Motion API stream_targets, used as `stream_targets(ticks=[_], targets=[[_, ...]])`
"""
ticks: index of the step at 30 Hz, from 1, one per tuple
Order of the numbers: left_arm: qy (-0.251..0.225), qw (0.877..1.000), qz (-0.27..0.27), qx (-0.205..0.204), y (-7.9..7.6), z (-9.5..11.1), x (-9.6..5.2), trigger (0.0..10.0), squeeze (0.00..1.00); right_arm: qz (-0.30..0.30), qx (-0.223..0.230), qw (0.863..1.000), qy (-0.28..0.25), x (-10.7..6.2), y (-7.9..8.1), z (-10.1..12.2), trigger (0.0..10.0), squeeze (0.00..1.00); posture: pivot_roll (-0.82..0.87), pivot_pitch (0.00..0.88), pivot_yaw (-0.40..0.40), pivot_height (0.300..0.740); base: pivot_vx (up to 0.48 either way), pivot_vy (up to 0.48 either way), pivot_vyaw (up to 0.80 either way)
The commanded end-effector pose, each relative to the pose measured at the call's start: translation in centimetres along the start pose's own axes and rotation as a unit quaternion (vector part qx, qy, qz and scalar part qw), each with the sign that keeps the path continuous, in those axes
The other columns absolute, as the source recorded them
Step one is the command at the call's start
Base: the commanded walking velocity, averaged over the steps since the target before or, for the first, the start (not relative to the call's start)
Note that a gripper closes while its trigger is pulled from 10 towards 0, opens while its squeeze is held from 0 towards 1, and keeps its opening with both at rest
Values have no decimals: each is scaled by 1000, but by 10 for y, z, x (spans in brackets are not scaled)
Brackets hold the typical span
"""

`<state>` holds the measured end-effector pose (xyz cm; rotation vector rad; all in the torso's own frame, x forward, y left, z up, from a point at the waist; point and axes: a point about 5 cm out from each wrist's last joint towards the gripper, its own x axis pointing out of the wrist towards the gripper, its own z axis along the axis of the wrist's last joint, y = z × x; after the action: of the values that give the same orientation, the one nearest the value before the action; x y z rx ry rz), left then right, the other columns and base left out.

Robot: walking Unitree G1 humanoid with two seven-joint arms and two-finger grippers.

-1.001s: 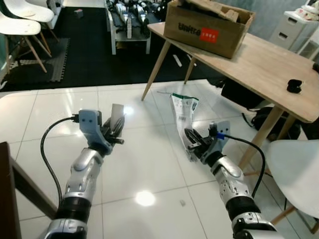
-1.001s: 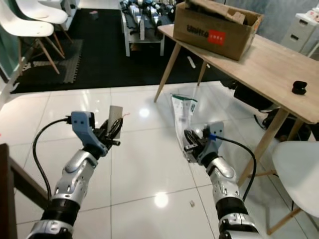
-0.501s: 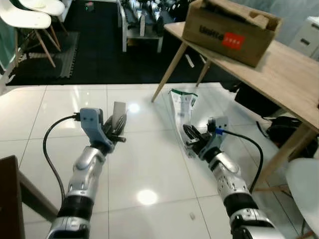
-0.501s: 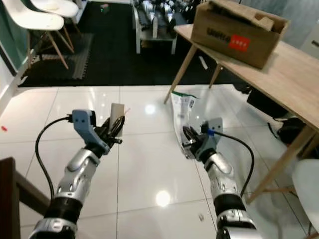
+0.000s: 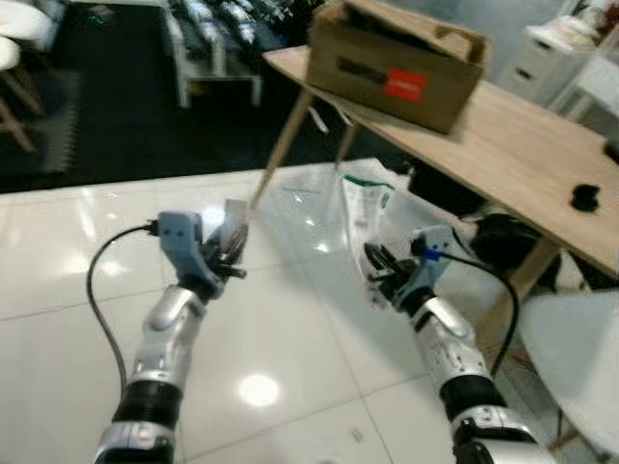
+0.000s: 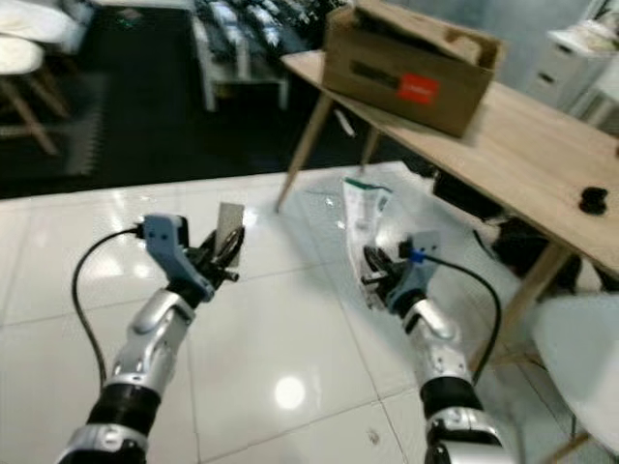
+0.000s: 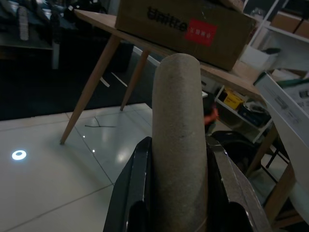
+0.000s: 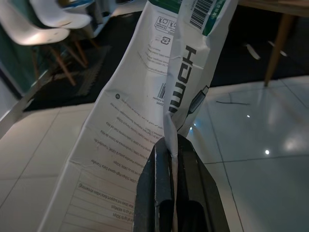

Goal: Picking trash to rubbish bin

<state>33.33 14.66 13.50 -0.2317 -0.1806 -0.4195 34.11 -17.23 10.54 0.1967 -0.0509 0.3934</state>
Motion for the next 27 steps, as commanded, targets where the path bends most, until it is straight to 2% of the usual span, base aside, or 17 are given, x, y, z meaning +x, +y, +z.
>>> stream_targets(ticks=[1,19,27], targets=[[8,1000,-12,-4,-6,-5,1,10000,0,-8,-9,1000,-12,-2,-6,6,10000,0,46,100,-71,740,341,0,0],[6,1000,-23,0,-8,-3,4,10000,0,-11,-13,1000,-23,-1,-6,12,10000,0,44,98,-63,740,341,0,0],[-5,999,-46,3,-16,5,11,10000,0,-14,-13,999,-38,1,-8,22,10000,0,40,100,-56,740,342,0,-800]])
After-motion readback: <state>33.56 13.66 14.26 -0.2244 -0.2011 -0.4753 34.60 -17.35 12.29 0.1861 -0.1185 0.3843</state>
